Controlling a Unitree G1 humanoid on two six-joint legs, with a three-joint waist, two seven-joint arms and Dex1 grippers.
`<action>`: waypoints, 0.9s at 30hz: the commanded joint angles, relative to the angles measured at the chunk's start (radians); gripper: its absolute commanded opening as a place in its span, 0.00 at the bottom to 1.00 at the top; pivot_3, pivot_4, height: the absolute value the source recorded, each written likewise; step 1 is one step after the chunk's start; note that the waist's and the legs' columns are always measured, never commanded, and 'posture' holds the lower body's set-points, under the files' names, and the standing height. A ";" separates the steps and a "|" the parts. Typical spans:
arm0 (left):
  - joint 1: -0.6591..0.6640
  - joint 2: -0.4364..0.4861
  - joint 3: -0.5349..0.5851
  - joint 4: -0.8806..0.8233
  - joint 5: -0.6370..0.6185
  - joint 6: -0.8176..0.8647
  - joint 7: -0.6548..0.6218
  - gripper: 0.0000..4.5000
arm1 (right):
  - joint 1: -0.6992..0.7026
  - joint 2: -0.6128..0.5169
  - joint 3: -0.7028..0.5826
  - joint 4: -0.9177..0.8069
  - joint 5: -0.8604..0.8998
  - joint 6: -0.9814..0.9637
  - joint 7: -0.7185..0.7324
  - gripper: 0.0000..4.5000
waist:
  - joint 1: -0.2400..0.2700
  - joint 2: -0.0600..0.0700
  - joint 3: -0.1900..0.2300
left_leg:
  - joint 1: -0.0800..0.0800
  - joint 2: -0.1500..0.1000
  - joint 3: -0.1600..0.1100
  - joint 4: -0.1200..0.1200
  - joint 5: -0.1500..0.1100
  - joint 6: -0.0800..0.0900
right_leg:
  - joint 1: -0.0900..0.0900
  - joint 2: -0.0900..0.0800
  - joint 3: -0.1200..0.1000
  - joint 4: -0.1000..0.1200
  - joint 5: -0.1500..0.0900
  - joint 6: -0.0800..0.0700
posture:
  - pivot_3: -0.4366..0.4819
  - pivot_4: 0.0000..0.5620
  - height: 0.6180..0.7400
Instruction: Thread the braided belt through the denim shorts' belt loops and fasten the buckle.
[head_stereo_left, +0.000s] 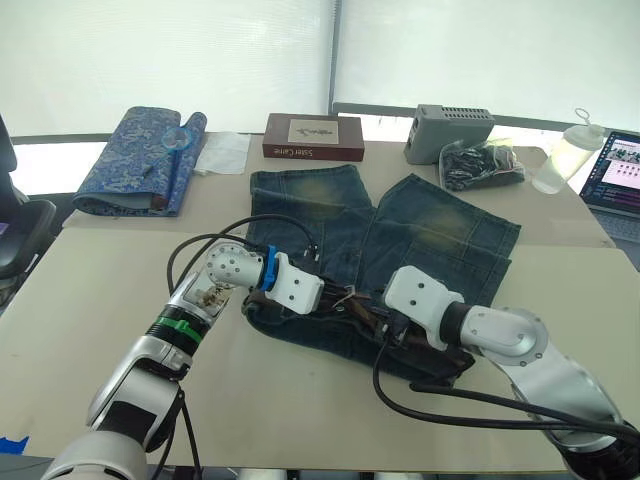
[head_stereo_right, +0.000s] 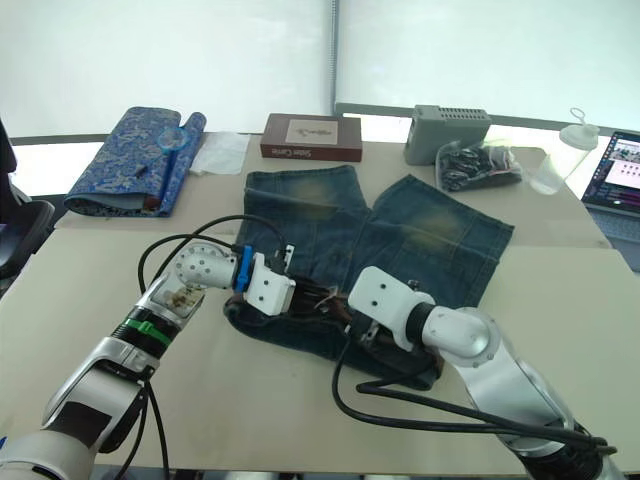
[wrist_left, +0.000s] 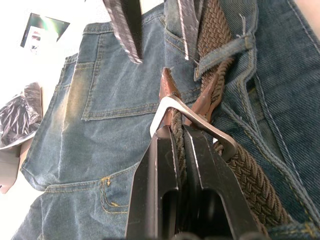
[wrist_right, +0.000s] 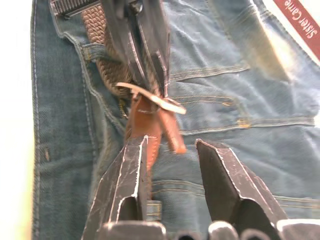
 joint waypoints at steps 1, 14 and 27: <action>-0.003 -0.009 0.011 -0.046 -0.005 0.008 0.018 0.00 | -0.035 -0.025 0.038 0.030 -0.047 -0.062 0.001 0.39 | 0.000 0.000 0.000 | 0.000 0.000 0.000 0.000 0.000 0.000 | 0.000 0.000 0.000 0.000 0.000 0.000 | 0.48 0.27 1.00; 0.017 -0.009 0.011 -0.092 -0.019 0.051 0.015 0.00 | -0.091 0.003 0.117 0.103 -0.103 -0.113 0.017 0.00 | 0.000 0.000 0.000 | 0.000 0.000 0.001 0.000 0.000 0.000 | 0.000 0.000 0.000 0.000 0.000 0.000 | 0.48 0.27 1.00; 0.221 0.121 0.161 -0.472 -0.325 0.769 -0.031 0.55 | 0.170 -0.176 -0.120 -0.136 -0.086 0.006 0.053 0.00 | -0.001 0.000 0.000 | 0.001 0.000 0.000 0.000 0.004 -0.006 | 0.001 0.000 0.001 0.000 -0.001 0.002 | 0.48 0.27 1.00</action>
